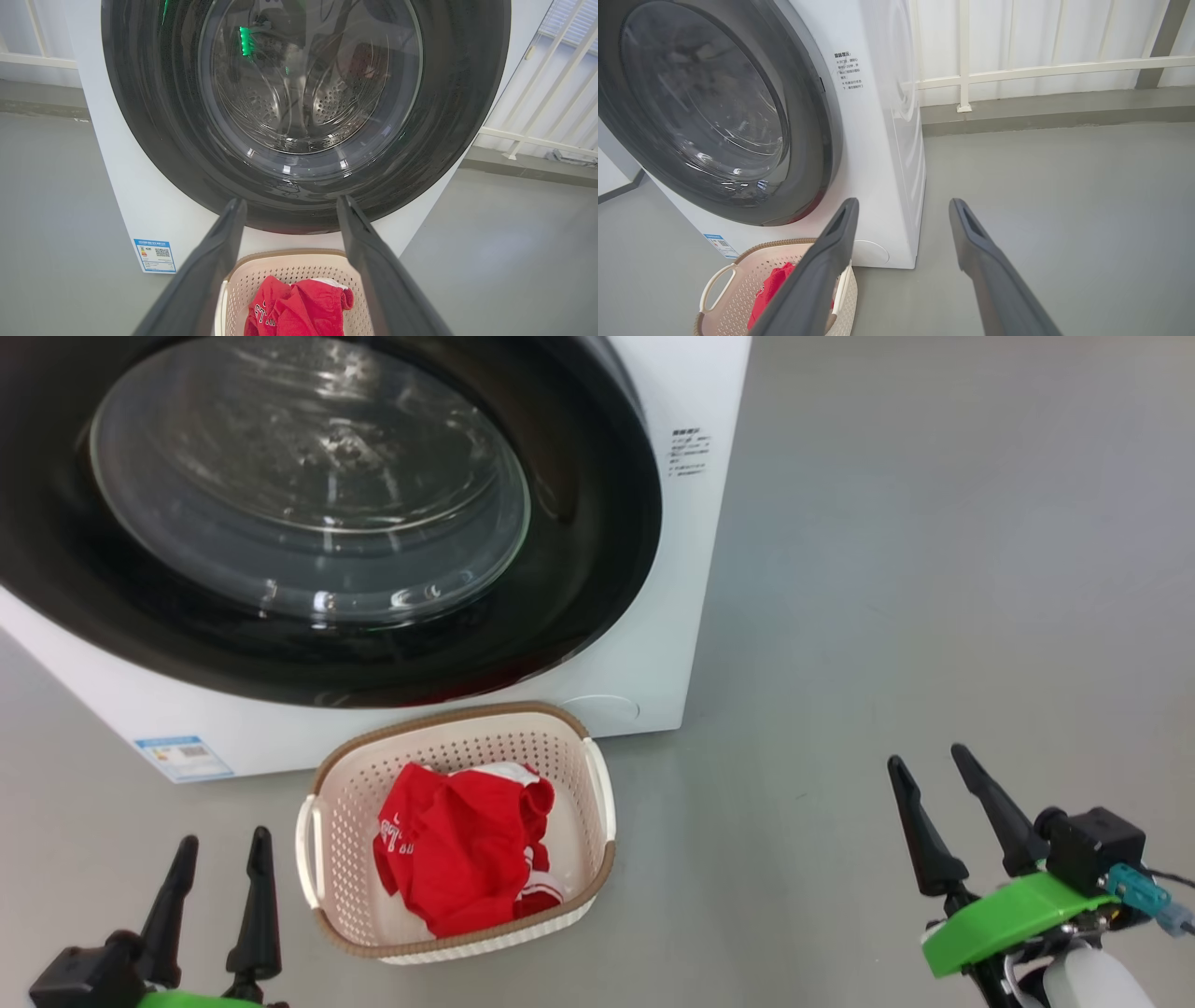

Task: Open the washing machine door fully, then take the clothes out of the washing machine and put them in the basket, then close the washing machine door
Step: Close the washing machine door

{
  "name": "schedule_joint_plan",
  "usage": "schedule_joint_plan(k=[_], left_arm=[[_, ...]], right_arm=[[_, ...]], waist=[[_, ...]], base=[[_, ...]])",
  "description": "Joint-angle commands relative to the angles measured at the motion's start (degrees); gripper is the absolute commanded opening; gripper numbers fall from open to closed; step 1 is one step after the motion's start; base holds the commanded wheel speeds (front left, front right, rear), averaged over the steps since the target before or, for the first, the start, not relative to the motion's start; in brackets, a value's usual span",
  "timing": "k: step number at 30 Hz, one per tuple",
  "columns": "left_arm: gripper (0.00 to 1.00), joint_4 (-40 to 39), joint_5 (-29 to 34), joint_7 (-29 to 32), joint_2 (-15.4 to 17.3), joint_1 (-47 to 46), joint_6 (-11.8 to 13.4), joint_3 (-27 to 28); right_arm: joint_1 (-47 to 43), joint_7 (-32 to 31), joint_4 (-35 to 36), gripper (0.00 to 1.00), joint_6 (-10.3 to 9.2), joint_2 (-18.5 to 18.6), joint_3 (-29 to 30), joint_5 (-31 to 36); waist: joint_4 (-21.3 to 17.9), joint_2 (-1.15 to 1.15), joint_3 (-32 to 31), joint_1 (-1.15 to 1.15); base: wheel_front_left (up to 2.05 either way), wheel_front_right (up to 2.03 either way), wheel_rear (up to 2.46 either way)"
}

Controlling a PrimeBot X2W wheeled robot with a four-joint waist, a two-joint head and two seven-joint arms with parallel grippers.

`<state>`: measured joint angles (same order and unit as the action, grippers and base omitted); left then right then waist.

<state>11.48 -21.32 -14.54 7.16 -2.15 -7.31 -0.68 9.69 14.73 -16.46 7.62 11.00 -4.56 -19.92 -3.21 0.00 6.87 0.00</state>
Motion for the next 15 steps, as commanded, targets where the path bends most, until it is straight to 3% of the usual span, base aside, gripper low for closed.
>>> schedule_joint_plan(k=[1,15], left_arm=[[1.0,-1.2,0.4,-0.5,1.0,-0.3,-0.2,2.3],[1.0,-1.2,0.6,-0.5,1.2,0.6,-0.2,2.9]], right_arm=[[-1.0,0.3,1.5,1.0,-0.13,0.8,-0.8,0.6],[-3.6,0.3,2.1,1.0,-0.13,1.0,0.3,0.8]], waist=[[-0.8,0.0,-0.9,0.0],[-2.2,0.0,-1.9,0.0]], base=[[0.0,0.0,0.0],[0.0,0.0,0.0]])
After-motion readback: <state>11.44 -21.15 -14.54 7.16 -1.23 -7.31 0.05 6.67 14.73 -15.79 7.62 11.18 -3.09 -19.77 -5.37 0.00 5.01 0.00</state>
